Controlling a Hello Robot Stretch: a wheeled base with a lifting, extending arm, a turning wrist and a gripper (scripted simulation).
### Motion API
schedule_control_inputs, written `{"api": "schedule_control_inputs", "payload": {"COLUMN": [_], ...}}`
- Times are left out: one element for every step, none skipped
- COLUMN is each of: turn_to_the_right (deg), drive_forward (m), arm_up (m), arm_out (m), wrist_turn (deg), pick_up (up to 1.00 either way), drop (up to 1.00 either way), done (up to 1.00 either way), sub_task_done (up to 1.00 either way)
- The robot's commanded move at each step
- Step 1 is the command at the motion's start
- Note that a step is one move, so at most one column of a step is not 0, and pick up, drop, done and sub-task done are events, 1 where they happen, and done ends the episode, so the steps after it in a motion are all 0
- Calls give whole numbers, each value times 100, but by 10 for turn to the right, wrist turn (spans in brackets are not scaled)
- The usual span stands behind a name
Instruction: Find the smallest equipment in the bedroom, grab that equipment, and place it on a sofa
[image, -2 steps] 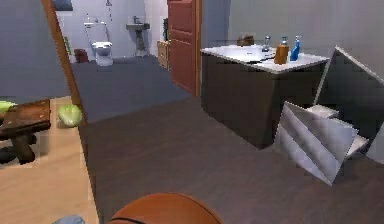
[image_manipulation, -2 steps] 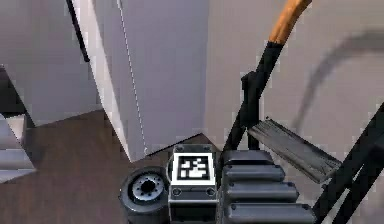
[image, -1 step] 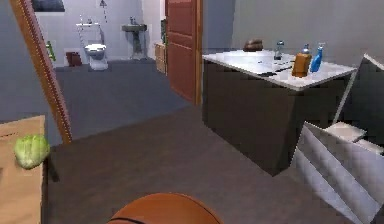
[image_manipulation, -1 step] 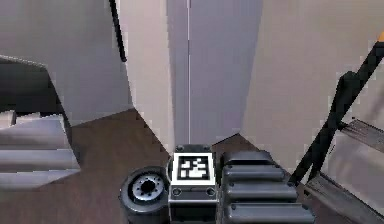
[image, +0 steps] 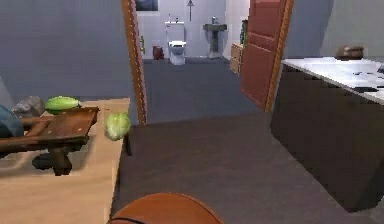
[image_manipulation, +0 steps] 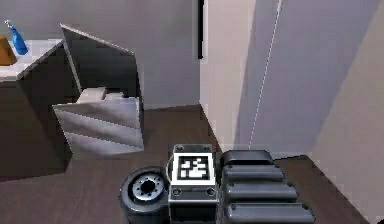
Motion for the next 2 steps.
{"api": "schedule_control_inputs", "payload": {"turn_to_the_right": [0, -30], "drive_forward": [100, 0], "arm_up": [0, 0], "arm_out": [0, 0], "wrist_turn": [0, 0], "pick_up": [0, 0], "drop": [0, 0], "done": [0, 0], "sub_task_done": [0, 0]}}
